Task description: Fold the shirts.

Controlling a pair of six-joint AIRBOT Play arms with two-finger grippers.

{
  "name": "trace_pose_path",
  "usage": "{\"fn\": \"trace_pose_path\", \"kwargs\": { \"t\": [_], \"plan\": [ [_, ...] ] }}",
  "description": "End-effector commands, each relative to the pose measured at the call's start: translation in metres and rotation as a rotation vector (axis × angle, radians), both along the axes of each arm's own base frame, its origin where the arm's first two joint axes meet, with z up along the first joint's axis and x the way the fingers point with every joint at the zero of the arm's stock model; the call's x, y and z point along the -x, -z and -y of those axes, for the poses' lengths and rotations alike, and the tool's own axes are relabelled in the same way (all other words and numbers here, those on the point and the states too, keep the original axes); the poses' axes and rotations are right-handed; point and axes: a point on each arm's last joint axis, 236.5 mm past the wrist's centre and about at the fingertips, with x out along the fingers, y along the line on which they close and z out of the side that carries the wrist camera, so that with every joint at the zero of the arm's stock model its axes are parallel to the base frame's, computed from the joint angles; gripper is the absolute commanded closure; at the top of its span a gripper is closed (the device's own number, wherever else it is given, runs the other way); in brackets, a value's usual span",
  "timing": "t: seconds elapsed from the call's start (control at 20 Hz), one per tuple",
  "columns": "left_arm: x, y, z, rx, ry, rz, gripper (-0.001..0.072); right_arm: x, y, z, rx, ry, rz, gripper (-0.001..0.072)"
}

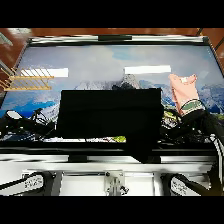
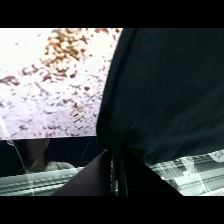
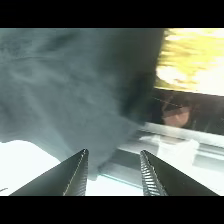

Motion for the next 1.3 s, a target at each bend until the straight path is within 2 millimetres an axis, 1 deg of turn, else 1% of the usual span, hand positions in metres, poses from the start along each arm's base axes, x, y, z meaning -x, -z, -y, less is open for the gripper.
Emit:
{"fn": "trace_pose_path", "kwargs": {
  "t": [0.0,0.05,0.2,0.25,0.3,0.4,0.45,0.5,0.55,0.6,0.65,0.75,0.85,1.0,1.05,1.15,1.25],
  "plan": [
    [0.0,-0.001,0.0,0.001,0.001,-0.001,0.0669,-0.001,0.006,0.01,0.03,0.044,0.014,0.024],
    [0.0,-0.001,0.0,0.002,0.001,-0.001,0.0669,-0.003,0.011,0.004,0.021,0.06,0.026,0.0241],
    [0.0,-0.001,0.0,0.002,0.001,-0.002,0.0669,0.003,0.026,-0.005,0.037,0.05,0.031,0.0241],
    [0.0,-0.001,0.0,0.002,0.001,-0.002,0.0669,0.002,0.028,-0.008,0.044,0.048,0.04,0.0242],
    [0.0,-0.001,0.0,0.002,0.001,-0.002,0.0669,-0.002,0.03,-0.009,0.057,0.051,0.056,0.0268],
    [0.001,-0.001,0.001,0.004,0.002,-0.003,0.0669,-0.013,0.033,-0.011,0.081,0.078,0.087,0.027],
    [0.001,-0.001,0.001,0.004,0.003,-0.004,0.0669,-0.015,0.033,-0.014,0.081,0.082,0.091,0.0364],
    [0.0,-0.001,0.0,0.003,0.005,0.0,0.0669,-0.015,0.033,-0.016,0.082,0.082,0.09,0.0492],
    [-0.003,-0.003,-0.001,0.0,0.018,0.016,0.0669,-0.016,0.032,-0.017,0.077,0.083,0.093,0.0636],
    [-0.008,-0.007,-0.002,-0.003,0.024,0.03,0.0669,-0.019,0.027,-0.018,0.069,0.076,0.114,0.065],
    [-0.014,-0.013,-0.002,0.003,0.058,0.061,0.0669,-0.027,0.017,-0.018,0.062,0.048,0.165,0.065],
    [-0.027,-0.028,-0.003,0.013,0.105,0.111,0.067,-0.053,-0.012,-0.015,0.072,0.034,0.281,0.0651],
    [-0.047,-0.045,-0.008,0.001,0.11,0.165,0.067,-0.081,-0.042,-0.014,0.08,0.058,0.375,0.0651],
    [-0.088,-0.078,-0.013,-0.005,0.061,0.28,0.0672,-0.124,-0.078,-0.025,0.082,0.06,0.506,0.0652],
    [-0.103,-0.089,-0.015,-0.01,0.038,0.323,0.0672,-0.142,-0.089,-0.028,0.086,0.06,0.554,0.0652],
    [-0.131,-0.107,-0.025,-0.034,-0.021,0.389,0.0672,-0.176,-0.107,-0.025,0.104,0.064,0.626,0.0652],
    [-0.156,-0.119,-0.035,-0.051,-0.08,0.424,0.0672,-0.209,-0.114,-0.011,0.158,0.066,0.657,0.0652]
  ]
}}
